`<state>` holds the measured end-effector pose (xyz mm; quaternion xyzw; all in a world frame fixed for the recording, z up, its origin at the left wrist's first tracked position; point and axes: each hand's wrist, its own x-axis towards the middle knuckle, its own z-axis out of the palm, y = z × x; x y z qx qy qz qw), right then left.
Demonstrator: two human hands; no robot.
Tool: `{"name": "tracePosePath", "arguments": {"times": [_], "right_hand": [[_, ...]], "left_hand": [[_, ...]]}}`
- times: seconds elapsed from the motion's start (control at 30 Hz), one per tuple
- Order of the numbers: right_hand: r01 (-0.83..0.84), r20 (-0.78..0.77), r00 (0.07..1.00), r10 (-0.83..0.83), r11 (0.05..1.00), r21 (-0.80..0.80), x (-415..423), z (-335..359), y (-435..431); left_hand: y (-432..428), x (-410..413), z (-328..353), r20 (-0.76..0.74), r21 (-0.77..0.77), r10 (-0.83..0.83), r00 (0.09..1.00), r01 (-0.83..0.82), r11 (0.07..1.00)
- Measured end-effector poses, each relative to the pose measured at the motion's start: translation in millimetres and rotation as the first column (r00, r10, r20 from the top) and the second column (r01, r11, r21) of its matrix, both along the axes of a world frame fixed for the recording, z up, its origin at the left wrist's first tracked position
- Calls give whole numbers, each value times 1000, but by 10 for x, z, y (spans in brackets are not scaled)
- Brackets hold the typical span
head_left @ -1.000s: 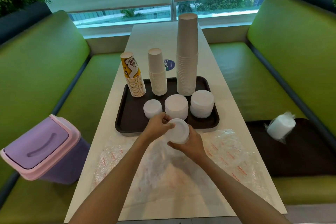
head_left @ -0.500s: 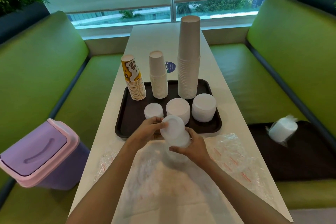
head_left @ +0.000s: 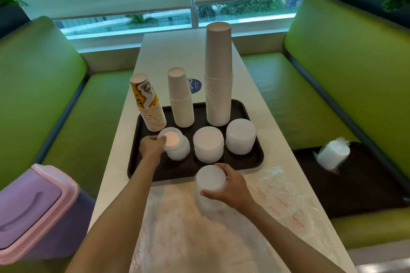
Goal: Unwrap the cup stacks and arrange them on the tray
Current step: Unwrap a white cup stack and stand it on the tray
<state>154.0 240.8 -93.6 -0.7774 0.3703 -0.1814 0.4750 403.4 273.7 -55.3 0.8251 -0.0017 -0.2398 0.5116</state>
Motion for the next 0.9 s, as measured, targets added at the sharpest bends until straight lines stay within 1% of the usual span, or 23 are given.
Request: {"name": "tracePosePath", "arguments": {"times": [0.17, 0.27, 0.33, 0.4, 0.47, 0.53, 0.6, 0.7, 0.77, 0.9], "right_hand": [[-8, -8, 1000, 8, 1000, -20, -14, -15, -1], [-6, -4, 1000, 6, 1000, -20, -16, -15, -13], [-7, -5, 1000, 7, 1000, -20, -15, -11, -11], [-7, -4, 1000, 7, 1000, -17, -19, -16, -6], [-6, -5, 1000, 5, 1000, -20, -21, -18, 1], [-3, -2, 1000, 3, 1000, -22, -16, -14, 3], [2, 3, 1000, -2, 1000, -11, -16, -23, -2], [0, -1, 1000, 0, 1000, -4, -19, -30, -2], [-3, -2, 1000, 3, 1000, -3, -19, -39, -2], [-3, -3, 1000, 3, 1000, 3, -12, -37, 6]], "left_hand": [[-127, 10, -68, 18, 113, -84, 996, 82, 990], [-128, -15, -120, 75, 180, -150, 986, 134, 974], [-111, -39, -131, 136, 255, -218, 966, 179, 950], [-96, -84, -113, 198, 287, -285, 938, 223, 932], [-94, -129, -98, 245, 271, -351, 904, 284, 920], [-95, -174, -85, 298, 287, -433, 851, 353, 891], [-85, -207, -95, 310, 356, -536, 785, 426, 831], [-66, -206, -145, 275, 469, -665, 695, 507, 723], [-63, -192, -177, 280, 487, -687, 671, 517, 704], [-69, -155, -188, 285, 494, -699, 656, 524, 694]]}}
